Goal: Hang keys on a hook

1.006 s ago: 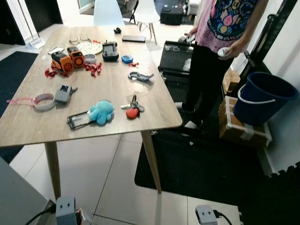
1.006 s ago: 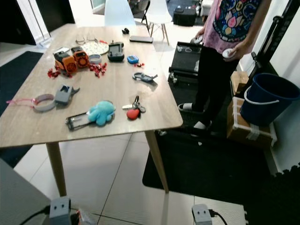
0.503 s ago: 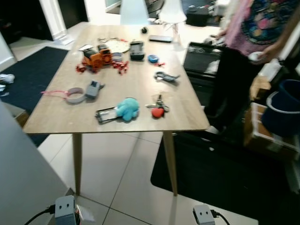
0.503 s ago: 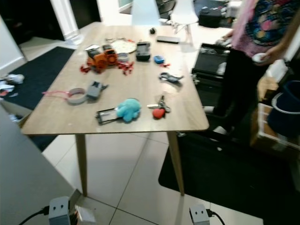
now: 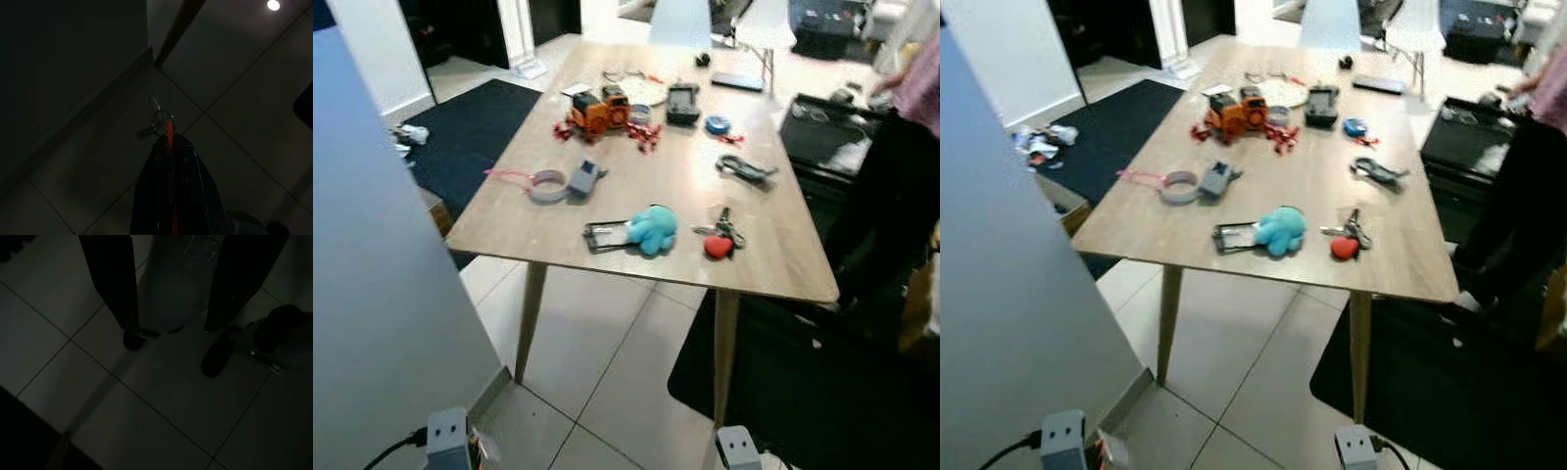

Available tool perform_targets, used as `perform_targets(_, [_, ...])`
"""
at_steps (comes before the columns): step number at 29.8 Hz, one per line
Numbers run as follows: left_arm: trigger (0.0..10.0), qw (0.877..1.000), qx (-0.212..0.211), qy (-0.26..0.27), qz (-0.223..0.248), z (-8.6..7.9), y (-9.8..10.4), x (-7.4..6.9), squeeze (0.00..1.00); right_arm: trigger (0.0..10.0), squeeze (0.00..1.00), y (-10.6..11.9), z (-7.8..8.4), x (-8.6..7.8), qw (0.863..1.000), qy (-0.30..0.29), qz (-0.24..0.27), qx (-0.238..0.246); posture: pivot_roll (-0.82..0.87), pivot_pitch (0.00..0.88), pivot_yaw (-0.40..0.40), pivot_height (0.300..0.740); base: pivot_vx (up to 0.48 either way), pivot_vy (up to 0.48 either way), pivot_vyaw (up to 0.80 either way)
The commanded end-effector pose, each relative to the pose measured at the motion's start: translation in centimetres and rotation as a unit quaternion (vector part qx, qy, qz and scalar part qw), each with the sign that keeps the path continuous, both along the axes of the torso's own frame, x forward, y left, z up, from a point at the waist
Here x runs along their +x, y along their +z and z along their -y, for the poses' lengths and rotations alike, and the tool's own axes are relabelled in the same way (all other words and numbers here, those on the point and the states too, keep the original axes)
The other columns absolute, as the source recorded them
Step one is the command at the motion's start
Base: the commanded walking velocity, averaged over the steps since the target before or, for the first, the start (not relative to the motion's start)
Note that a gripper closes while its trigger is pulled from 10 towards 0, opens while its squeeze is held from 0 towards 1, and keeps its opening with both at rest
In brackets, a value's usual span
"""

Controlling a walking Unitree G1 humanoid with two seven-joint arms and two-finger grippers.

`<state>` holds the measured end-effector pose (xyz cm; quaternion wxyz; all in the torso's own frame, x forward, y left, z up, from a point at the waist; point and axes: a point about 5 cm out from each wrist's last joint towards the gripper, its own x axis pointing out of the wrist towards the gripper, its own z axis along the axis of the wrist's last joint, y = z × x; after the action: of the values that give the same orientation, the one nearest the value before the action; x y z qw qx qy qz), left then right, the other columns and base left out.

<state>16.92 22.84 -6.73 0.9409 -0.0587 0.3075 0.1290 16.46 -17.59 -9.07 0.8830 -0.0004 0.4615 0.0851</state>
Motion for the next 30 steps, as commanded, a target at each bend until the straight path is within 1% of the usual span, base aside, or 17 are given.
perform_targets(1, [10.0, 1.000, -0.014, 0.007, -0.013, 0.17, -0.44, -0.65, 0.00, 10.0, 0.00, -0.29, 0.19, -0.68, 1.000, 0.002, -0.014, -0.004, 0.07, 0.091, -0.039, 0.740, 0.000, 0.000, 0.80])
perform_targets(11, [10.0, 1.000, -0.021, 0.007, -0.017, 0.03, -0.56, -0.80, 0.00, 10.0, 0.00, -0.30, 0.15, -0.69, 1.000, 0.004, -0.014, -0.002, 0.08, 0.091, -0.040, 0.740, 0.000, 0.000, 0.80])
perform_targets(19, [10.0, 1.000, -0.018, 0.010, -0.020, -0.15, -0.57, -0.83, 0.00, 10.0, 0.00, -0.34, 0.08, -0.78, 1.000, 0.005, -0.015, -0.002, 0.09, 0.093, -0.039, 0.740, 0.000, 0.000, 0.80])
perform_targets(25, [10.0, 0.999, -0.017, 0.015, -0.032, -0.24, -0.71, -0.93, 0.00, 10.0, 0.00, -0.35, -0.01, -0.80, 1.000, 0.005, -0.015, -0.001, 0.08, 0.091, -0.039, 0.740, 0.000, 0.000, 0.80])
perform_targets(30, [10.0, 0.999, -0.024, 0.015, -0.039, -0.14, -0.86, -1.02, 0.00, 10.0, 0.00, -0.34, -0.09, -0.75, 1.000, 0.005, -0.014, 0.000, 0.08, 0.091, -0.038, 0.740, 0.000, 0.000, 0.80])
